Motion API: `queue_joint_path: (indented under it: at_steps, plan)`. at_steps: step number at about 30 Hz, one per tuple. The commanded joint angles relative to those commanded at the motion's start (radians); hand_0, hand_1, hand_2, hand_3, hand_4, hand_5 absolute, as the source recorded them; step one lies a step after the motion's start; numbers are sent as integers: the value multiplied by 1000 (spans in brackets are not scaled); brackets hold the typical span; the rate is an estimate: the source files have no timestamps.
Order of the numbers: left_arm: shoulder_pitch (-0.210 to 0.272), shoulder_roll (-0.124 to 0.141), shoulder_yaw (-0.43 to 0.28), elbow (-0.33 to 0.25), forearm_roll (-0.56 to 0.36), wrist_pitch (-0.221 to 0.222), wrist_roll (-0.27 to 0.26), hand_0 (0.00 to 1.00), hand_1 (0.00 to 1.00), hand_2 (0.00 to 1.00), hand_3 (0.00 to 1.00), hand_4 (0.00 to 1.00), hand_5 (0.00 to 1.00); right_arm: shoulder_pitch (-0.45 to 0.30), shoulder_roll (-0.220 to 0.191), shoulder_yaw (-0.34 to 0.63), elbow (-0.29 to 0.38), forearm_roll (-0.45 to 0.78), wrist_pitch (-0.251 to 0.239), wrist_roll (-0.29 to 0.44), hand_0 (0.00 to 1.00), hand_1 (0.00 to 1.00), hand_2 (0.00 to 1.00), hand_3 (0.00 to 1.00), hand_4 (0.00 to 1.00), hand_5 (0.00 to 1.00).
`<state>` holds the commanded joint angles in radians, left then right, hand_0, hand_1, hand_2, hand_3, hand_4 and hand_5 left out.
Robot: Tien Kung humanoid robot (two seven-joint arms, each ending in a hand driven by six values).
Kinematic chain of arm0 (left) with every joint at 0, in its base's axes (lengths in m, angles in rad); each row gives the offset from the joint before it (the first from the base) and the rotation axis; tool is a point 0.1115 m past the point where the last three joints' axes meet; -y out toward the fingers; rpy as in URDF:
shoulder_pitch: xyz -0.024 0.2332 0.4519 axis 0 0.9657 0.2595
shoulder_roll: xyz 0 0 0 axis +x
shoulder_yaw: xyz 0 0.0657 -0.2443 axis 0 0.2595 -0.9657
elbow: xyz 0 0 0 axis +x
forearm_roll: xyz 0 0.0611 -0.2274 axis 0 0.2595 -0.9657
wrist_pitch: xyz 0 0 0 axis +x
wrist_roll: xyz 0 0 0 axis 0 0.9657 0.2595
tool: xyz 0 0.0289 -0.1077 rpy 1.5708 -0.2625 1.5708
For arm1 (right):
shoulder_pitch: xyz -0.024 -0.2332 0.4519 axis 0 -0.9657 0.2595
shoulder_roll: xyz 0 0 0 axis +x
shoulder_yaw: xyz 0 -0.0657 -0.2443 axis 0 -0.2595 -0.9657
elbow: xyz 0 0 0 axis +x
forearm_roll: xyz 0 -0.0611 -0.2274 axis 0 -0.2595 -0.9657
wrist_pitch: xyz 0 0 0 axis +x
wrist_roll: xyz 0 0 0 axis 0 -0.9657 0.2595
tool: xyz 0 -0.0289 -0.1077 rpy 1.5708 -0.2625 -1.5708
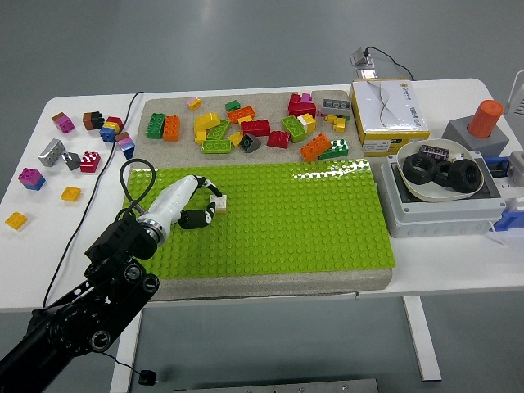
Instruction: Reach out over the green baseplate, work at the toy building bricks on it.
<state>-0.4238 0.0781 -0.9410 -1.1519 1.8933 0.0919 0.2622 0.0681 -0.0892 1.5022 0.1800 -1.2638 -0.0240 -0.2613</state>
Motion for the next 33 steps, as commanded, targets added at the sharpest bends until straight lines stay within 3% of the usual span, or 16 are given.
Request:
queue_joint_path:
  at_steps: [3, 4, 15, 16, 21, 22, 33]
  plan:
    - [5, 2, -1, -13, 27, 4, 1, 977, 875, 856, 580, 544, 2, 0, 0, 1, 0, -1, 0, 0, 602, 605, 654, 651, 572, 861]
    - [7, 3, 0, -17, 37, 5, 2, 981, 877, 856, 574, 609, 2, 0, 0, 1, 0, -2, 0, 0, 602, 605, 654, 651, 572, 860]
    - [18, 12, 24, -35, 134, 10, 14, 985, 880, 853, 562, 630, 17, 0, -2, 9, 0, -9, 2, -4, 602, 605, 654, 651, 569, 849]
    - [17, 12, 26, -32, 137, 10, 14, 988, 882, 854, 562, 727, 172, 0, -2, 9, 0, -9, 2, -4, 602, 605, 653, 652, 573, 859]
    - [15, 10, 30, -15, 143, 11, 12, 988, 882, 854, 562, 727, 172, 0, -2, 11, 0, -11, 3, -5, 602, 605, 653, 652, 573, 859]
    - [14, 9, 30, -12, 143, 11, 11, 989, 882, 857, 577, 808, 290, 0, -2, 12, 0, -12, 3, -5, 602, 605, 652, 651, 573, 858]
    - [5, 0, 34, 6, 135, 14, 7, 988, 883, 857, 578, 828, 340, 1, 0, 19, 0, -18, 3, -4, 602, 605, 651, 652, 574, 853]
